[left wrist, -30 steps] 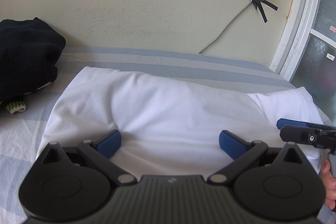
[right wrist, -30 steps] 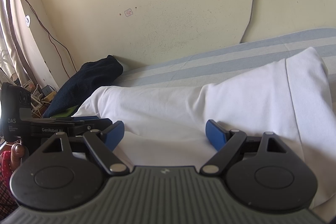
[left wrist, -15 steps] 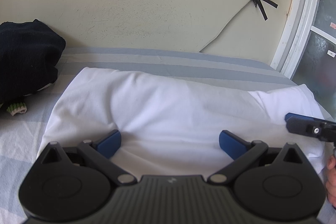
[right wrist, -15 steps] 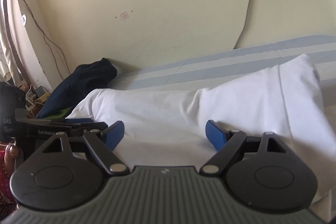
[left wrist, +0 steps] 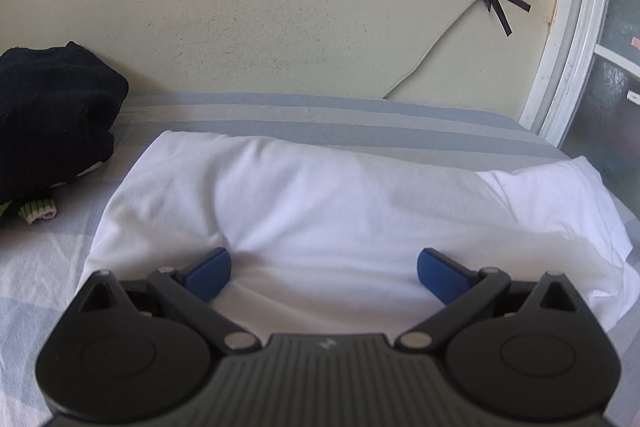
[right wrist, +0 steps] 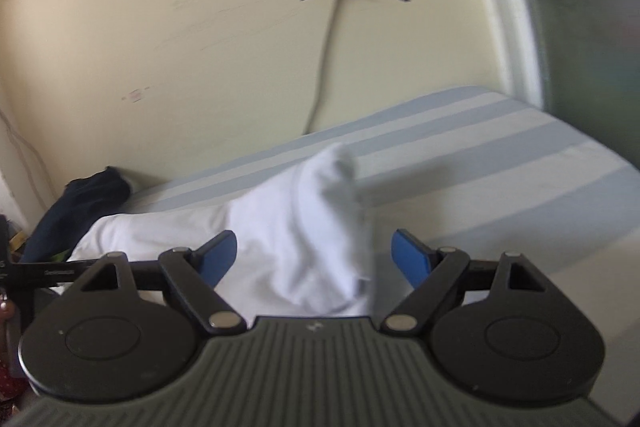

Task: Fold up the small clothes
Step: 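Move both open grippers onto the folded white shirt bundle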

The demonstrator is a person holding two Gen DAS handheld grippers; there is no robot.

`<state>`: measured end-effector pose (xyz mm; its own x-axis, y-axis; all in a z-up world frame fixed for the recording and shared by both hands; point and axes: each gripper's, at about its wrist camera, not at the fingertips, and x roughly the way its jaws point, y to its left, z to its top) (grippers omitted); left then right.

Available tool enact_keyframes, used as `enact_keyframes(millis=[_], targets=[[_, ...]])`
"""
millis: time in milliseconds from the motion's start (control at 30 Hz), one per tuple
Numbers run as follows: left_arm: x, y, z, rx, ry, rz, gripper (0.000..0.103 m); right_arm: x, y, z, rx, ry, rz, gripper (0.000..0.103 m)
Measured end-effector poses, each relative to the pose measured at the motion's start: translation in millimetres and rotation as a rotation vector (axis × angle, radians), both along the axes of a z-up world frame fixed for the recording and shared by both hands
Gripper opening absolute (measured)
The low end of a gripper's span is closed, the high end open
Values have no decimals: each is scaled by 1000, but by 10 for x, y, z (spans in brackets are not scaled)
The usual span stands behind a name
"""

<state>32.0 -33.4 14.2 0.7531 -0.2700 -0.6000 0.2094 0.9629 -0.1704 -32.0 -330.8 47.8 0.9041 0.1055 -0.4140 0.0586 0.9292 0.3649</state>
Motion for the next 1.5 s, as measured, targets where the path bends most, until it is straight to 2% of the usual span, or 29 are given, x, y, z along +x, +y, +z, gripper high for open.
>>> enact_keyframes(millis=[200, 333, 467, 567, 700, 833, 967, 1100, 1167, 1200, 1267, 1333, 1367, 1433, 1467, 1500], targets=[[-297, 316, 112, -111, -31, 14, 103, -109, -167, -28, 4, 39, -70, 87], [-431, 522, 239, -103, -17, 85, 103, -111, -163, -54, -11, 72, -67, 87], [-469, 542, 398, -14, -18, 178, 103, -67, -115, 6, 5, 54, -57, 87], [-497, 359, 488, 45, -38, 206, 103, -26, 66, 121, 31, 9, 21, 87], [-527, 58, 525, 138, -56, 226, 103, 99, 516, 178, -21, -17, 127, 88], [-607, -100, 533, 160, -74, 217, 103, 163, 829, 133, -29, 4, 165, 90], [-684, -124, 477, 186, -84, 214, 103, 119, 952, 71, -69, 32, 192, 91], [-690, 56, 417, 199, -72, 261, 103, 15, 842, 77, -109, 32, 149, 91], [-653, 222, 428, 170, -45, 297, 103, 8, 674, 81, -123, 34, 85, 91], [-640, 326, 444, 132, -33, 315, 103, 22, 552, 72, -124, 39, 45, 91], [-645, 459, 485, 67, -41, 340, 103, 74, 302, 15, -89, 60, -29, 92], [-633, 484, 514, 44, -60, 340, 103, 212, 28, -139, -6, 150, -117, 92], [-615, 459, 517, 44, -66, 320, 103, 286, -63, -229, 42, 196, -124, 93], [-560, 400, 497, 37, -53, 269, 101, 351, -64, -279, 72, 164, -89, 87], [-533, 375, 488, 34, -42, 248, 93, 411, 2, -273, 83, 168, -38, 58], [-508, 359, 483, 32, -31, 234, 80, 487, 77, -274, 106, 186, 26, 24]])
